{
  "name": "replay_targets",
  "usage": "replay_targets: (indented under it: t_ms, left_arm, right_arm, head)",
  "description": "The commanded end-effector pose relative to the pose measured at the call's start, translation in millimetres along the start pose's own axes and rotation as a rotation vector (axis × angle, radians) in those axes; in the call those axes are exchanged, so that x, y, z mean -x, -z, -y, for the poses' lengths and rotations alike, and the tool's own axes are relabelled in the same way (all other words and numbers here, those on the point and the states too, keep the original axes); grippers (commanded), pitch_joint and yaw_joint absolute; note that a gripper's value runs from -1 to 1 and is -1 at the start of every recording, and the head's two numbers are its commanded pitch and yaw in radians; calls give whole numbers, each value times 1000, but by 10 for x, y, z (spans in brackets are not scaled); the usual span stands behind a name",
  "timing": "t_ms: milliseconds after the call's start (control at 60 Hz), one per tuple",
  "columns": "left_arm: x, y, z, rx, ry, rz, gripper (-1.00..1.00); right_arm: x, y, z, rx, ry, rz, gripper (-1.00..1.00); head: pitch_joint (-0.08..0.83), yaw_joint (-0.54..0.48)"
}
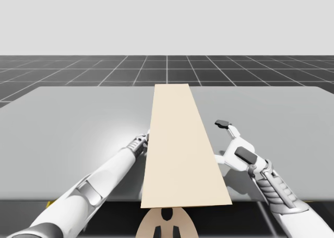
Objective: Retrieve the object from inside the box.
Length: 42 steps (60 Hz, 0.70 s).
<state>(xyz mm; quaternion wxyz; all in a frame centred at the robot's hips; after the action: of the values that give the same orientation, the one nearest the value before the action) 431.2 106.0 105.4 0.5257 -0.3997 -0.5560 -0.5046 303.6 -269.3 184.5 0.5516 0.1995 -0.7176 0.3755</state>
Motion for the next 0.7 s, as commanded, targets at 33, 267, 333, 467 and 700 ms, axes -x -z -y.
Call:
replay_targets:
  t_ms: [33, 267, 333, 467, 700]
  left_arm:
    - [39, 41, 81, 152, -98, 43, 1000]
    - [-70, -435, 81, 57, -68, 49, 1000]
    - [-108, -644, 126, 23, -48, 46, 1000]
    - [-214, -1125, 266, -45, -4, 48, 1000]
    - [-393, -1840, 497, -153, 63, 56, 1000]
  right_arm:
    - [9, 19, -40, -13, 0, 3, -1000]
    - [10, 6, -31, -19, 4, 1, -1000]
    - [13, 1, -29, -22, 6, -1, -1000]
    - [23, -23, -24, -26, 8, -2, -1000]
    - [42, -122, 14, -34, 6, -4, -1000]
  head:
    - [14, -93]
    - [14, -91]
    - [13, -90]
    - [10, -82]
    - [4, -78]
